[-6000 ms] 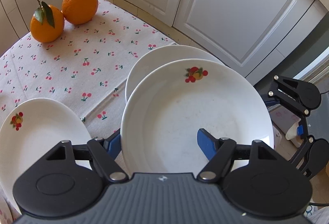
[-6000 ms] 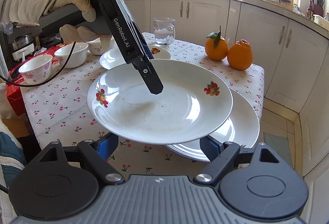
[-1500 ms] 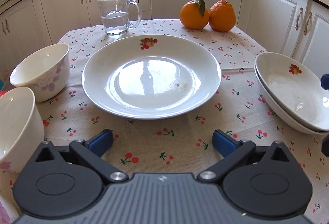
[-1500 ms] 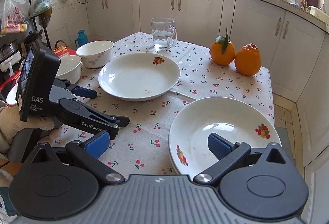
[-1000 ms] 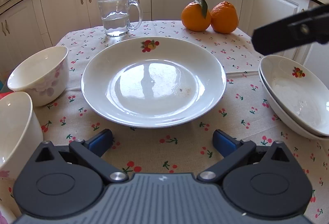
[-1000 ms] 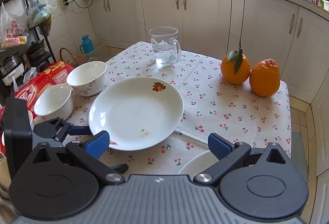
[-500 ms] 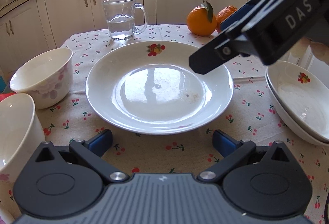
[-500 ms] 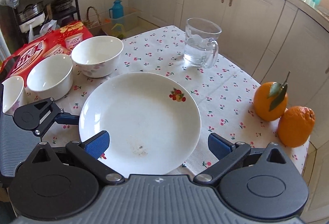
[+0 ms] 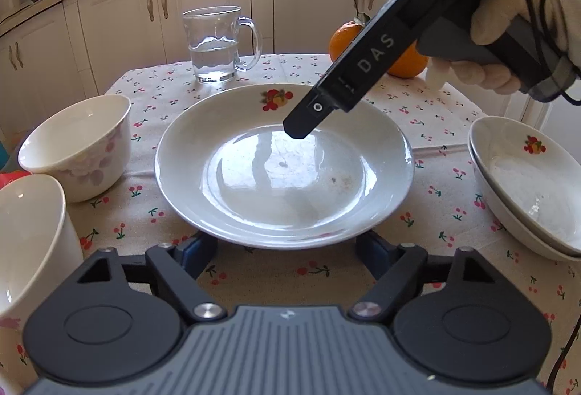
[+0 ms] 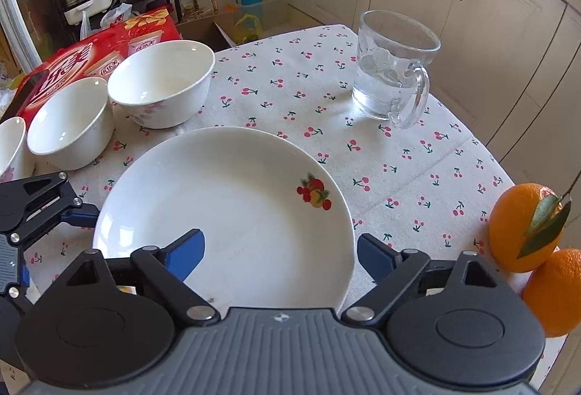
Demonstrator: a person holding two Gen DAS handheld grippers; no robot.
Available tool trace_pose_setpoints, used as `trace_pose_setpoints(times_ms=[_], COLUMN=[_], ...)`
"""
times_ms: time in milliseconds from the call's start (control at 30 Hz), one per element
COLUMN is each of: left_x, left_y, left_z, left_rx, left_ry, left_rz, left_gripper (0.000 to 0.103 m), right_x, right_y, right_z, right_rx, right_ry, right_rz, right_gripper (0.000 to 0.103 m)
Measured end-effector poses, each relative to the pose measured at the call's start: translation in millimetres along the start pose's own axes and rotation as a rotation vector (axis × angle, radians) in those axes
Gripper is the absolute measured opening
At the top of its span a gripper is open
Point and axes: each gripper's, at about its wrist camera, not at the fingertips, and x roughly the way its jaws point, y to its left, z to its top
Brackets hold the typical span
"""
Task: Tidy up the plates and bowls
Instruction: 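Reach the right tool to a white fruit-decal plate rim and close it, then lift the gripped fruit-decal plate off the cloth with the right tool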
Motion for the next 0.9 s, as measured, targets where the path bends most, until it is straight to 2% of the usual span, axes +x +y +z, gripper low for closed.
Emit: trace_pose_setpoints(times_ms=[100,233,367,533,900], left_x=[0,0,1,2,3], left_y=[0,0,0,0,1], left_z=[0,0,1,2,3], left_rx=[0.005,0.008,0.008,0.009,0.015], left_ry=[-0.001,-0.001,0.000,0.004,0.016], left_rz=[-0.003,-0.005,-0.006,-0.007,-0.009], left_gripper=[0.083,0.083,0.083,0.083,0.083], right_x=[10,19,29,39,42], right_y=[-11,-24,-31,-35,-44], right_z=[5,11,16,20,23], right_rx=[-0.002,0.022,0.019,0.023,0.055], right_ry=[0.019,0.019,0.035,0.043,0.032], right_rz=[0.014,0.081,0.122,0.175,0.251], right_gripper=[0.091,0.090,0.080,0.074,0.074])
